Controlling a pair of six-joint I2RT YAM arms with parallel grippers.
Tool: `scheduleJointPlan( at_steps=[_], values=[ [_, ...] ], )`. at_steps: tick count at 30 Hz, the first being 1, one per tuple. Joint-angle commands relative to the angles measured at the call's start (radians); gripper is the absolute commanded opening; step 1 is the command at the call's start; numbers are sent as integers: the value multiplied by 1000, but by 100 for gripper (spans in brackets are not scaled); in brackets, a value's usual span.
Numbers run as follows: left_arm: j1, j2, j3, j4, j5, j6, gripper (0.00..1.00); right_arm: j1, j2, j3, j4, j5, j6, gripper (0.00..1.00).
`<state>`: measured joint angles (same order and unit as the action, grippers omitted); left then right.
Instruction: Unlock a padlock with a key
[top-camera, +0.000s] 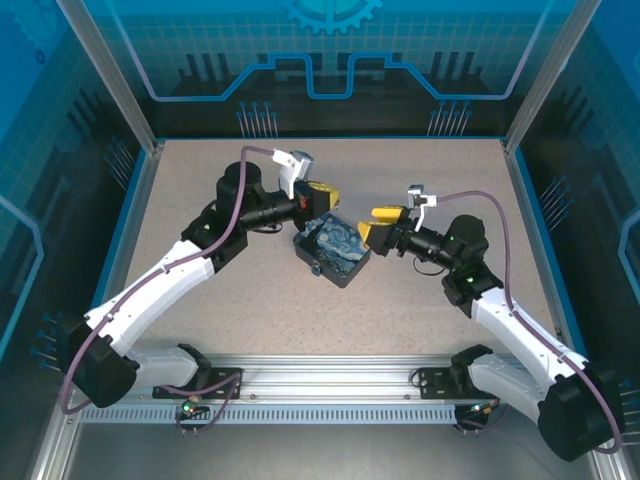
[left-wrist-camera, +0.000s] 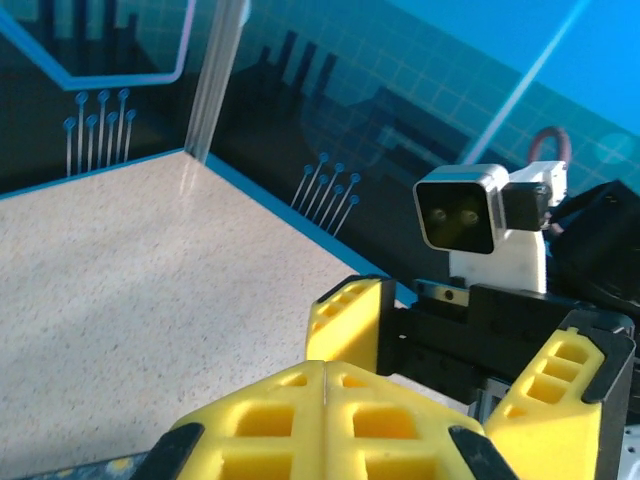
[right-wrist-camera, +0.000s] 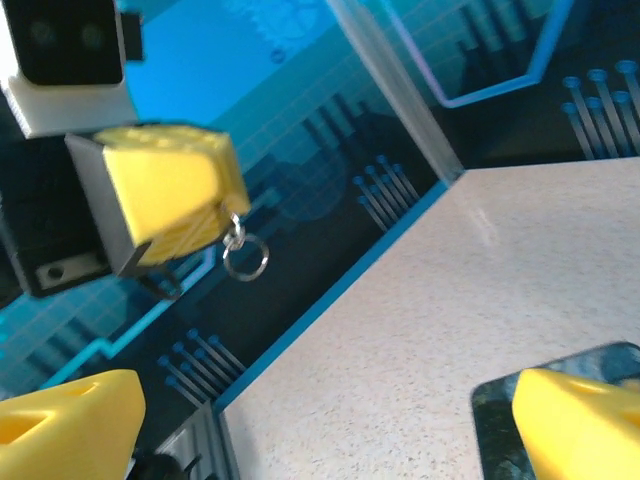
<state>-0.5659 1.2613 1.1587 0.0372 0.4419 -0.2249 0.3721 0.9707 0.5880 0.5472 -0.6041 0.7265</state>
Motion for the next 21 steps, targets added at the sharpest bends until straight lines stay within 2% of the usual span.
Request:
scheduleJointPlan(
  at_steps=[1,8,21],
  values=[
    [-3,-26,54,-34,91,64,0,10,7,34,178,-146,36,96],
    [-2,-16,73,-6,132,57,0,70,55,118,142,-137,-7,82],
    [-3,3,68,35,163,22,0,103,182,203,179,-121,8,54]
  ],
)
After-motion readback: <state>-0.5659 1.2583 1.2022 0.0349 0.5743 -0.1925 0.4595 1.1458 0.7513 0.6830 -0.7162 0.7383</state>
